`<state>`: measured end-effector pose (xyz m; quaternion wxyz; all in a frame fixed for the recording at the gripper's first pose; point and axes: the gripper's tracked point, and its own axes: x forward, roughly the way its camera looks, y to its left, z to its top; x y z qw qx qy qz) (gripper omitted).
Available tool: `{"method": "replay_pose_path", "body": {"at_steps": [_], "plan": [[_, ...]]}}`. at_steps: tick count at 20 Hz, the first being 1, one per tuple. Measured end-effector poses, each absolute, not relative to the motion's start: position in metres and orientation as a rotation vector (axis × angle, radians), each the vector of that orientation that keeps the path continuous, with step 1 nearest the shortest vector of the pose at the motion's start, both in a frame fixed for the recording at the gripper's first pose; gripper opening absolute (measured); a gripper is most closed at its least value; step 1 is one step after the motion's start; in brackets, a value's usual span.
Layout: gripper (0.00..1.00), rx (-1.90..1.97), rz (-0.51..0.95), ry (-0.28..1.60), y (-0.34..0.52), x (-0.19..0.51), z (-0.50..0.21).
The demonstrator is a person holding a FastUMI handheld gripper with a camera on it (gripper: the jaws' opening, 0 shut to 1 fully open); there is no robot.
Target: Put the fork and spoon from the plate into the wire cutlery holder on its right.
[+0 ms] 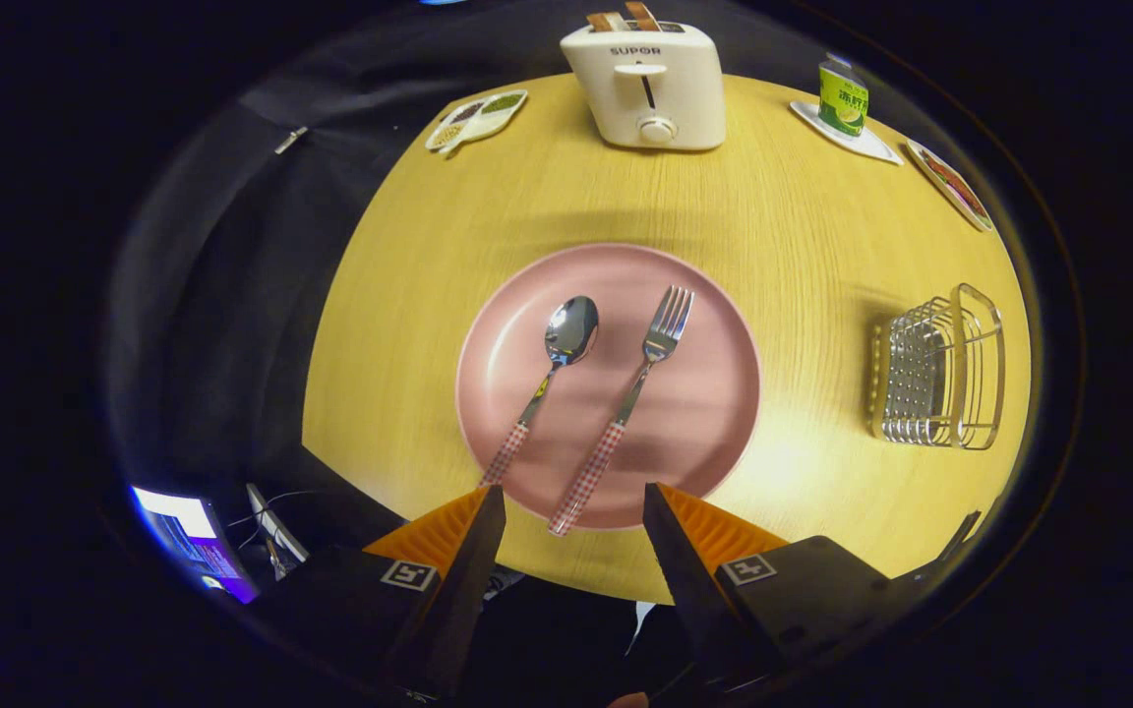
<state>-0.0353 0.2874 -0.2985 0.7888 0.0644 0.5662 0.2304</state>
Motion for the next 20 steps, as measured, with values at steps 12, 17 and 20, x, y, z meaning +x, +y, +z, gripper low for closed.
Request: {"method": "replay_pose_path", "body": {"at_steps": [12,17,20], "plan": [[0.23,0.149,0.395,1.322,0.289,-0.032,-0.344],[0.12,0.190,0.466,1.275,0.271,-0.032,-0.318],[0.12,0.184,0.534,1.220,0.244,-0.034,-0.285]]}}
